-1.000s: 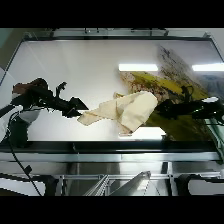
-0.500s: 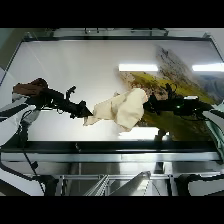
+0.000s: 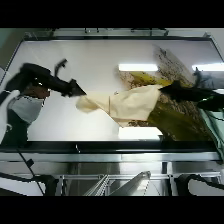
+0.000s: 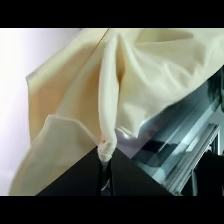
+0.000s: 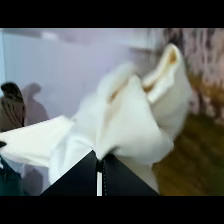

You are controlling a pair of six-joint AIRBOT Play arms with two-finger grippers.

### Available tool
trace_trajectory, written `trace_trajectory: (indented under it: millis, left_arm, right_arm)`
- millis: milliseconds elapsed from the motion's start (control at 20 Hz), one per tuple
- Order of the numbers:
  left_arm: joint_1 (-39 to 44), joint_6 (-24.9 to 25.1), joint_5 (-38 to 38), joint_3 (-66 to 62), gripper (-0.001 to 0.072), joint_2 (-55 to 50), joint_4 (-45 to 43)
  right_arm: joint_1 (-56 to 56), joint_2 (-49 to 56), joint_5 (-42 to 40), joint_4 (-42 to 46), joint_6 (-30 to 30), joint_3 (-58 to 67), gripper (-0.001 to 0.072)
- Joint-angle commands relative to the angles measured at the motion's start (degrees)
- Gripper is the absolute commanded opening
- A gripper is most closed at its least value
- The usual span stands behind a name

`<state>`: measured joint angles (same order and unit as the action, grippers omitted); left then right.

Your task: Fold the shirts.

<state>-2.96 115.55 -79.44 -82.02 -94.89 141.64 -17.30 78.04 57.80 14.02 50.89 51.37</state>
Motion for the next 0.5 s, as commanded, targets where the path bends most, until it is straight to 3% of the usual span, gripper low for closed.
trace_trajectory:
  millis: [0, 250, 450]
  left_arm:
    - [-5.6, -0.7, -1.7, -8.7, 0.0006, 9.3, 0.3]
    - [-8.4, -0.7, -1.8, -21.2, 0.0007, 24.4, 0.3]
    - [-6.8, -0.8, -1.8, -28.3, 0.0011, 33.2, 0.3]
  right_arm:
    - [-10.3, -13.2, 1.1, -0.3, -0.2, 0.8, 0.0015]
    - [-17.6, -29.5, 14.1, -13.2, -3.1, 6.8, 0.0016]
    - [-17.5, -39.5, 15.1, -16.4, -2.4, 8.0, 0.0017]
